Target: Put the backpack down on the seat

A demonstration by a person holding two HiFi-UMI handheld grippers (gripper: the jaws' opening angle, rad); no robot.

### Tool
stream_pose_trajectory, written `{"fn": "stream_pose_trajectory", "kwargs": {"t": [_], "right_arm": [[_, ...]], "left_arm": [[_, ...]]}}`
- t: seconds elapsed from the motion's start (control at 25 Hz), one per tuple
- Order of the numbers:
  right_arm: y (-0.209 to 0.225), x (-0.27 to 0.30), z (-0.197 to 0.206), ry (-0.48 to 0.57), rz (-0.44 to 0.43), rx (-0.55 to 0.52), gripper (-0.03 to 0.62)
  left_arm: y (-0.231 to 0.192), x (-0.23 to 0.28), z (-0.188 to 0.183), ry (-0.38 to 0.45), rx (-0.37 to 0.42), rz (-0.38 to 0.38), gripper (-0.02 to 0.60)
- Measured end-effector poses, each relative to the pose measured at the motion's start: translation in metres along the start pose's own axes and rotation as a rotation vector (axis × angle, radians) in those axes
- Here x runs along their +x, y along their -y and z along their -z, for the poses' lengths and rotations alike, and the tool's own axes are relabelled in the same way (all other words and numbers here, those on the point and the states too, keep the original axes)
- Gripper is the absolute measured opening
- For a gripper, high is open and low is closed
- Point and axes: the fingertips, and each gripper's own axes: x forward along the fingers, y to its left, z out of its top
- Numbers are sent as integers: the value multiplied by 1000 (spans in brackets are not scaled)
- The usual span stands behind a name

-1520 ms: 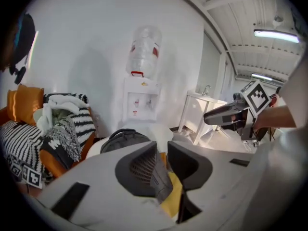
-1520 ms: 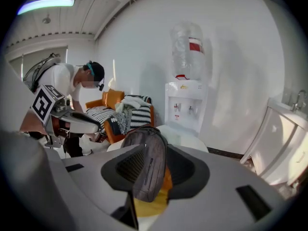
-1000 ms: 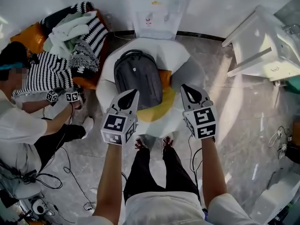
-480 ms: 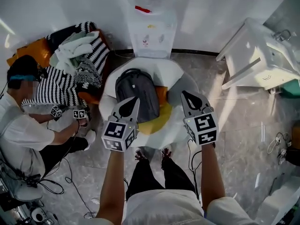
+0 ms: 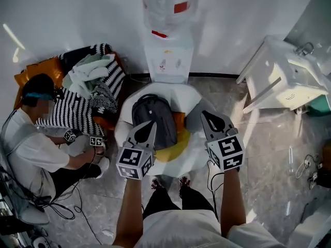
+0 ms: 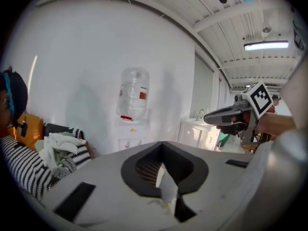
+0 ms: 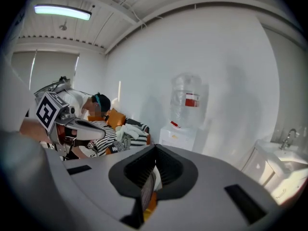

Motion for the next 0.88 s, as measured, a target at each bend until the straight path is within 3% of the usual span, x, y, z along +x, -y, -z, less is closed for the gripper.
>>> {"fn": "stream_pose_trajectory", "kwargs": {"t": [0.52,0.88], "right_arm": [[17,-33,-53,55,37,-2,5],[28,-42,-99,97,84,-92,5]], "left_arm": [[5,-16,-63,44,83,54,18],[10,-15,-111,95,154,80,18]]}}
